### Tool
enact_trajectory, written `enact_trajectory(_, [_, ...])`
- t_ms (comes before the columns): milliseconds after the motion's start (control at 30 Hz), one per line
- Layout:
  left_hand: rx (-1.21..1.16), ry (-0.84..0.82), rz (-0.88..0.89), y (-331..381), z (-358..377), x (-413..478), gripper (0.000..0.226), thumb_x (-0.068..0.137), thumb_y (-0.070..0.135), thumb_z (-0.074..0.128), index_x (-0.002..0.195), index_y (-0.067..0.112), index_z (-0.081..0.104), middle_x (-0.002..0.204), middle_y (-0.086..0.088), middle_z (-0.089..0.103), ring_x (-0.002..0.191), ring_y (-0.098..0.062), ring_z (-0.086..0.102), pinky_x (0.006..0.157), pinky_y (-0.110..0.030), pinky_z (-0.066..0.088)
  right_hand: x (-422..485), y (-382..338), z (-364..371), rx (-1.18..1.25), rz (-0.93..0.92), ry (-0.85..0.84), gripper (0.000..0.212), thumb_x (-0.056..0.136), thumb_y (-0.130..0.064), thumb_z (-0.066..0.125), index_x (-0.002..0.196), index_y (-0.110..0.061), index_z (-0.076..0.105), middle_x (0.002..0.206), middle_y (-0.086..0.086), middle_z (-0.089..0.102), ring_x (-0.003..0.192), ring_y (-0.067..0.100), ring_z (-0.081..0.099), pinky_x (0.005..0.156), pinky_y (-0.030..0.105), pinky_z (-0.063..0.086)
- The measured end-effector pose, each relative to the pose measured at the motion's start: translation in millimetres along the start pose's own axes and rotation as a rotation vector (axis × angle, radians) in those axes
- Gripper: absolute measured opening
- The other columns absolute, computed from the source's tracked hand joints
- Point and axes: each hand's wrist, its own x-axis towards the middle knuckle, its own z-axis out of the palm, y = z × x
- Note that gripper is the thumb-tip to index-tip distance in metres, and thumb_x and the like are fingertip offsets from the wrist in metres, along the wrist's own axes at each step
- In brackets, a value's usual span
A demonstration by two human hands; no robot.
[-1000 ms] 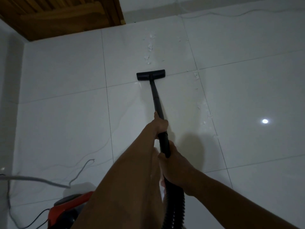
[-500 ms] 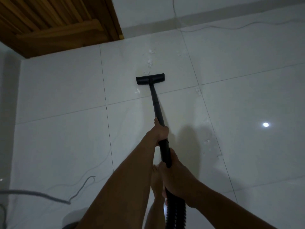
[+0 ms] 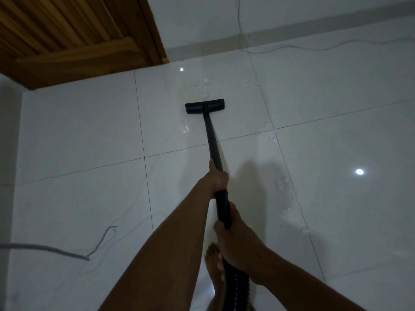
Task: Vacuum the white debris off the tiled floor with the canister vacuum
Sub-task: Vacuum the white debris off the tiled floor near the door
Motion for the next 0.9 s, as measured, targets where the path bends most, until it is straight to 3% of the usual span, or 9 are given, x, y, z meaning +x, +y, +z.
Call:
enact_trajectory(67, [0.006, 0.005, 0.002, 8, -6, 7, 0.077, 0.104, 0.022, 0.039, 0.155, 0.034, -0.018, 0.134, -0.018, 0.051, 0.079, -0.020, 0.054, 0.060, -0.031, 0.047, 5, -10, -2, 0.006, -0.007, 0.002, 0.059, 0.107, -0.025, 0.040, 0.158, -0.041, 0.014, 0.079, 0.007, 0.058, 0.044, 0.014, 0.058, 0.042, 0.021, 0.047])
enact_trajectory(233, [0.020, 0.005, 0.001, 23, -19, 28, 0.078, 0.103, 0.022, 0.039, 0.154, 0.036, -0.018, 0.133, -0.021, 0.052, 0.088, -0.025, 0.055, 0.073, -0.037, 0.050, 27, -29, -3, -0.049, -0.039, 0.021, 0.058, 0.108, -0.025, 0.039, 0.159, -0.035, 0.016, 0.082, 0.003, 0.056, 0.042, 0.007, 0.055, 0.039, 0.016, 0.043])
enact_trajectory(400, [0.004, 0.008, 0.023, 34, -31, 47, 0.078, 0.103, 0.021, 0.041, 0.155, 0.035, -0.016, 0.132, -0.019, 0.051, 0.079, -0.020, 0.052, 0.070, -0.035, 0.050, 47, -44, -6, -0.081, -0.021, 0.017, 0.062, 0.108, -0.026, 0.039, 0.161, -0.035, 0.008, 0.082, 0.003, 0.059, 0.043, 0.009, 0.056, 0.040, 0.016, 0.044])
enact_trajectory(567, [-0.016, 0.025, 0.053, 46, -37, 68, 0.078, 0.104, 0.021, 0.041, 0.155, 0.035, -0.017, 0.135, -0.017, 0.049, 0.078, -0.019, 0.052, 0.062, -0.031, 0.048, 70, -52, -12, -0.154, 0.003, 0.042, 0.067, 0.108, -0.030, 0.039, 0.162, -0.040, 0.001, 0.084, -0.002, 0.064, 0.057, 0.012, 0.064, 0.055, 0.022, 0.050])
enact_trajectory(667, [-0.012, 0.035, 0.070, 48, -36, 86, 0.077, 0.105, 0.023, 0.040, 0.154, 0.036, -0.018, 0.140, -0.015, 0.046, 0.081, -0.019, 0.052, 0.070, -0.033, 0.049, 88, -50, -16, -0.230, 0.015, 0.078, 0.068, 0.107, -0.034, 0.038, 0.161, -0.042, -0.003, 0.081, -0.005, 0.063, 0.069, 0.015, 0.070, 0.084, 0.035, 0.058])
enact_trajectory(700, [-0.014, 0.040, 0.075, 48, -35, 92, 0.077, 0.105, 0.024, 0.039, 0.154, 0.036, -0.019, 0.141, -0.015, 0.046, 0.081, -0.019, 0.053, 0.074, -0.034, 0.049, 95, -49, -17, -0.240, 0.023, 0.079, 0.069, 0.108, -0.035, 0.038, 0.161, -0.042, -0.005, 0.080, -0.007, 0.061, 0.070, 0.014, 0.069, 0.083, 0.034, 0.057])
enact_trajectory(800, [0.001, 0.050, 0.096, 46, -34, 108, 0.077, 0.105, 0.025, 0.038, 0.153, 0.036, -0.020, 0.139, -0.015, 0.047, 0.083, -0.020, 0.054, 0.076, -0.035, 0.049, 108, -45, -21, -0.243, 0.026, 0.076, 0.072, 0.109, -0.037, 0.037, 0.162, -0.040, -0.012, 0.078, -0.011, 0.055, 0.067, 0.010, 0.064, 0.060, 0.023, 0.050])
enact_trajectory(900, [0.017, 0.046, 0.110, 45, -35, 119, 0.077, 0.106, 0.027, 0.038, 0.153, 0.035, -0.022, 0.139, -0.016, 0.048, 0.085, -0.021, 0.055, 0.080, -0.035, 0.049, 117, -42, -21, -0.279, 0.031, 0.090, 0.073, 0.109, -0.041, 0.036, 0.162, -0.040, -0.013, 0.075, -0.010, 0.057, 0.073, 0.015, 0.071, 0.069, 0.026, 0.057])
